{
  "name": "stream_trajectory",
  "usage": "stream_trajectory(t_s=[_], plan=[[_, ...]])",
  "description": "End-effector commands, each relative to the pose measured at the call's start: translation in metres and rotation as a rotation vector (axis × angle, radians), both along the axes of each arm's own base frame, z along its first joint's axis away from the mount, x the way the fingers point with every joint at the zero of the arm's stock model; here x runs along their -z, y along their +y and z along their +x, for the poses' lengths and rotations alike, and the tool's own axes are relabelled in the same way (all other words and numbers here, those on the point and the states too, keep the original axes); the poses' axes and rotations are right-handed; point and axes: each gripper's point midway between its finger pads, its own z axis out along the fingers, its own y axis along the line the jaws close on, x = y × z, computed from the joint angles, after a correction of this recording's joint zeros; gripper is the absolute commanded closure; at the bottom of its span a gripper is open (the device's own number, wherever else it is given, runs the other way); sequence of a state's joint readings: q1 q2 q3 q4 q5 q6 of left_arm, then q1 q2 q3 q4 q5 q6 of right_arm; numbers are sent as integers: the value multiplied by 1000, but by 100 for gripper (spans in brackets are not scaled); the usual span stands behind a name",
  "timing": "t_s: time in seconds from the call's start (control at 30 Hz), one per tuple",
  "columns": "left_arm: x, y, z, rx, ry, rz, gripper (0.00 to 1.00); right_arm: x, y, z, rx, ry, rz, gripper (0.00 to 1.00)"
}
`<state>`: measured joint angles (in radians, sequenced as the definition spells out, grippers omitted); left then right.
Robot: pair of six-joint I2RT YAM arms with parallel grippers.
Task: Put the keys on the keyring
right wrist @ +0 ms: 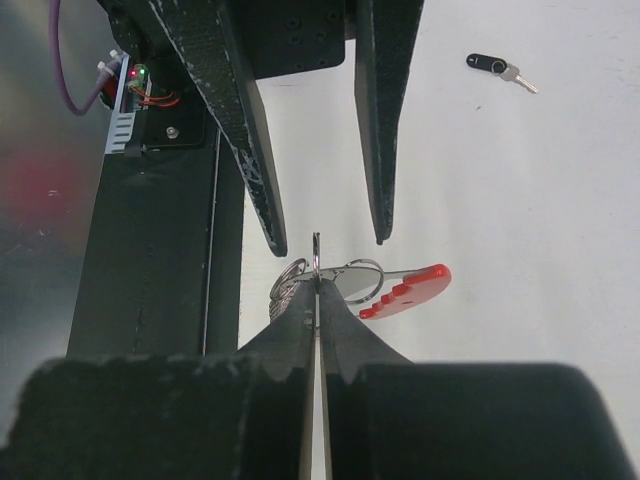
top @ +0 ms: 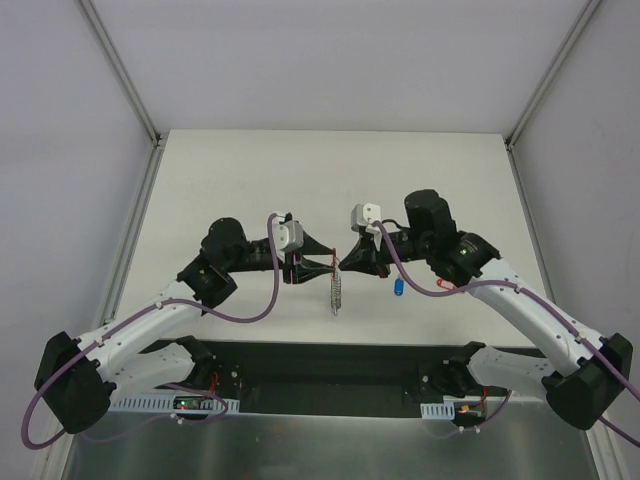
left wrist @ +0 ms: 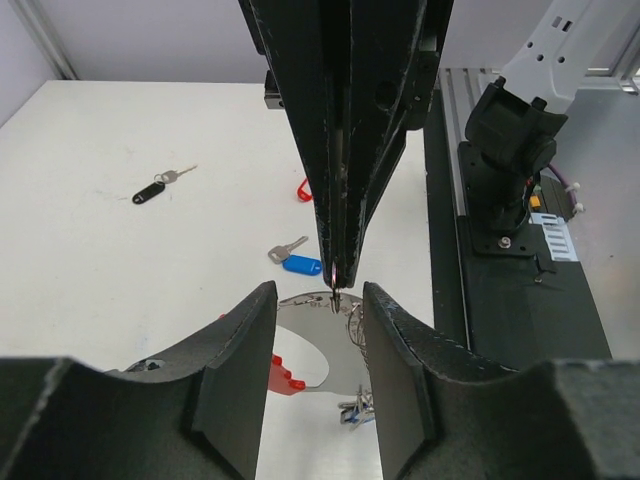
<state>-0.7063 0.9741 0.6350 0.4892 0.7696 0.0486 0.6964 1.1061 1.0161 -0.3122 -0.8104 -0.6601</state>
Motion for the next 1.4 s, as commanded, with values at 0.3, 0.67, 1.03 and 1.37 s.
stream_trajectory(t_s=[0.3,0.67,1.03,1.37], plan=[[-10,-7,-6,82,-7,33,72,-29,2,-5,-31,-115,41,99],[-5,-10,-9,112,33,47,81,-27,4,-3,-25,-114,33,99],[-4,-14,-9,123,54,52,89,-25,5,-3,-21,-115,18,99],[-4,-15,-11,134,51,52,94,-20,7,-3,-26,-118,-14,99]])
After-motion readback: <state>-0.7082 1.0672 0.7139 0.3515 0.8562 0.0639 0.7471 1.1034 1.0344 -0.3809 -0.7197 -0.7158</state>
